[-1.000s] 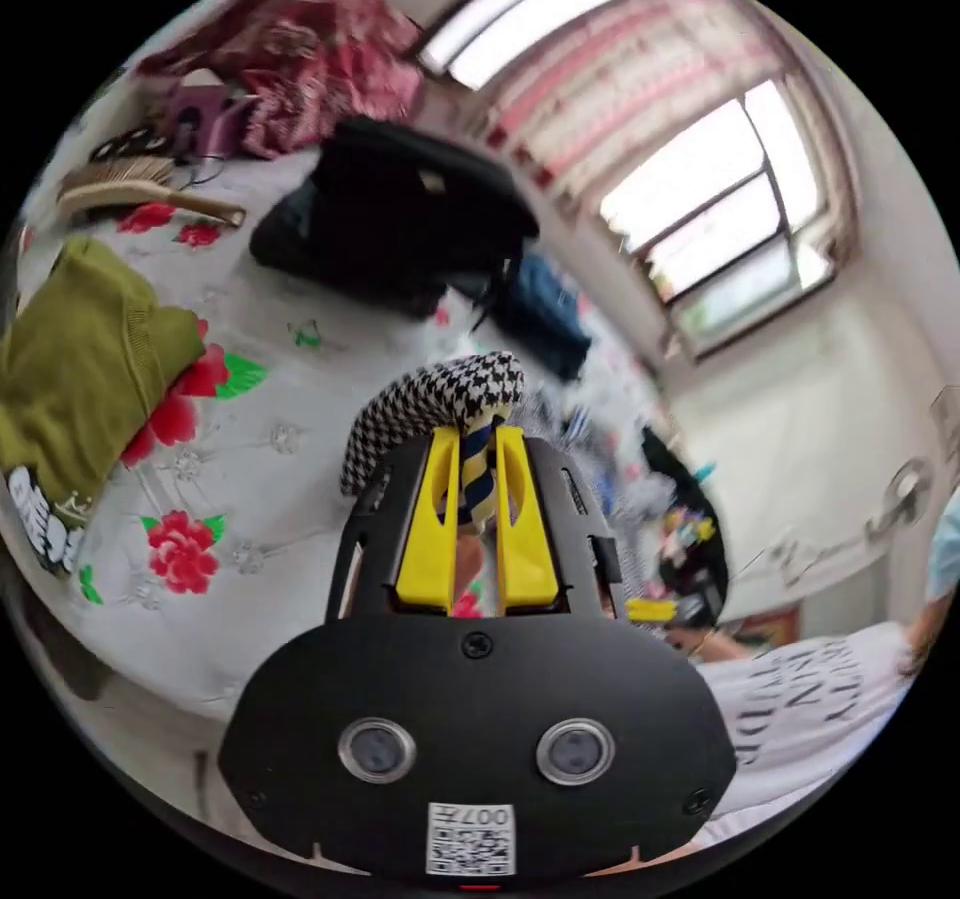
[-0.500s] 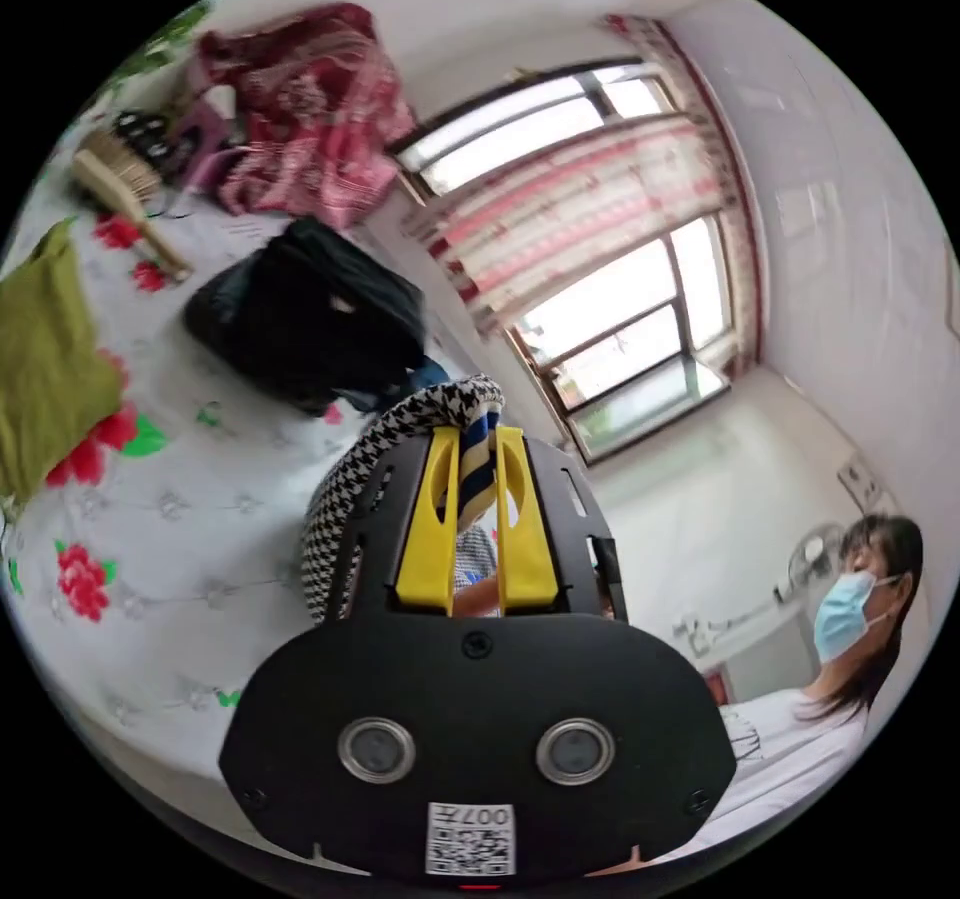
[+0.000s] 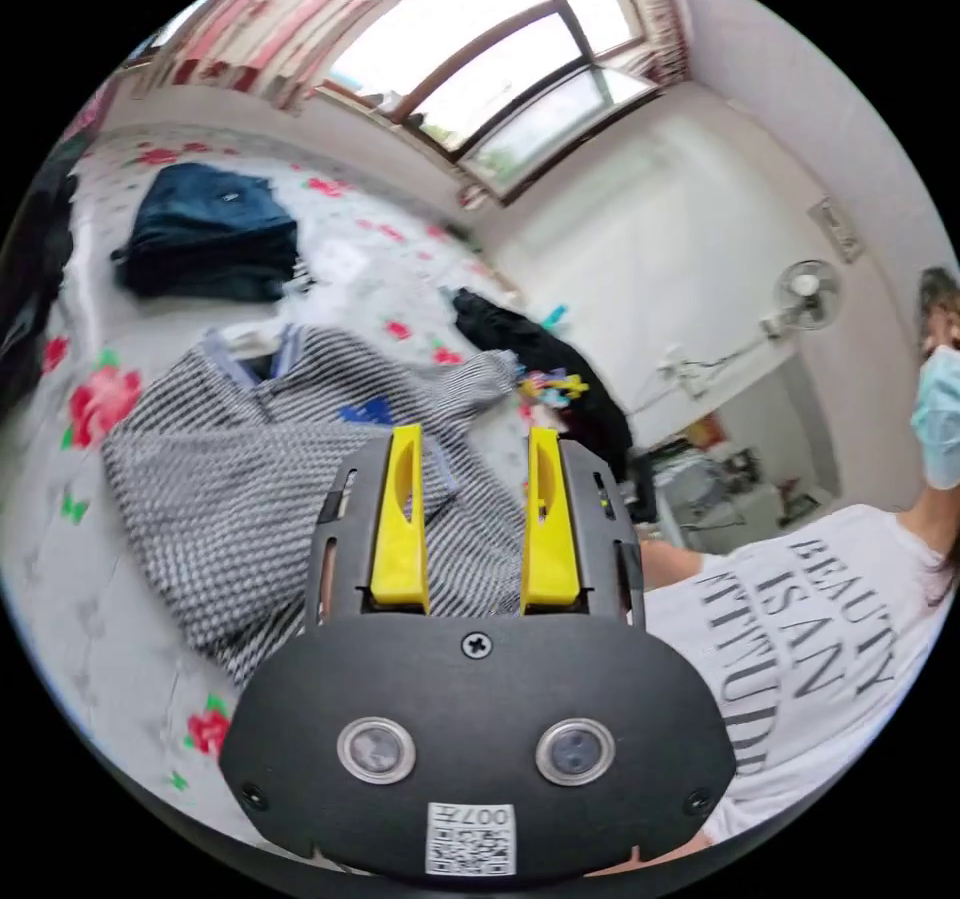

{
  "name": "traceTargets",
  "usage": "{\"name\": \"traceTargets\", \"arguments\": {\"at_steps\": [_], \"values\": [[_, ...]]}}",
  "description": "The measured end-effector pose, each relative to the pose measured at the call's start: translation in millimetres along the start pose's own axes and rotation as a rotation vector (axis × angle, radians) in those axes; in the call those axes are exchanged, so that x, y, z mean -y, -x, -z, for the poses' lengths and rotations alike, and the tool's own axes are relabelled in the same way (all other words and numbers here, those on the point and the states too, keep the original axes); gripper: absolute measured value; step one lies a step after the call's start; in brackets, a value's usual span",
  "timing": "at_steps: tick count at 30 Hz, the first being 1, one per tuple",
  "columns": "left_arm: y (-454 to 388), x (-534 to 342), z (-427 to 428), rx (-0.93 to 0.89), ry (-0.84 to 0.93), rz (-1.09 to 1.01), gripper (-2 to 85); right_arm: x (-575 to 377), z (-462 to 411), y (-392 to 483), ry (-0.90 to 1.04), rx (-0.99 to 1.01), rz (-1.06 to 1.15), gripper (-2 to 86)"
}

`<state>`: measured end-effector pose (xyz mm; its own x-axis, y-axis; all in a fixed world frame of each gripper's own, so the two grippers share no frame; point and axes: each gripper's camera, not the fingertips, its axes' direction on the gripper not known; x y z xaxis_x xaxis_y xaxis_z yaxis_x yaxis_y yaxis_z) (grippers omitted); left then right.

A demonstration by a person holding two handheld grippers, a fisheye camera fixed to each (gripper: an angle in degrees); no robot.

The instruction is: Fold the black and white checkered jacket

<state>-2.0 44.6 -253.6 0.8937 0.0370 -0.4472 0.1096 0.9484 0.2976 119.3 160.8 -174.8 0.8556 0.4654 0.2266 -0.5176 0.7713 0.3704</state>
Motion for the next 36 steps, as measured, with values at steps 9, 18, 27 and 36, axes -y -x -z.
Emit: {"name": "traceTargets", "arguments": {"at_steps": [9, 18, 27, 36], "values": [[50, -52, -37, 0.474, 0.161, 0.218, 12.7, 66, -53, -43, 0.121, 0.023, -0.004, 11.0], [71, -75, -189, 0.621, 0.628, 0.212, 10.0, 82, 78, -219, -0.135, 0.026, -0.298, 9.8], [79, -41, -227, 0.638, 0.745, 0.248, 10.5, 10, 165, -488, -0.467, 0.103, -0.911, 8.0], [91, -21, -240, 0.673, 0.742, 0.364, 10.7, 7, 142, -508, -0.631, 0.57, -0.91, 0.8]]}}
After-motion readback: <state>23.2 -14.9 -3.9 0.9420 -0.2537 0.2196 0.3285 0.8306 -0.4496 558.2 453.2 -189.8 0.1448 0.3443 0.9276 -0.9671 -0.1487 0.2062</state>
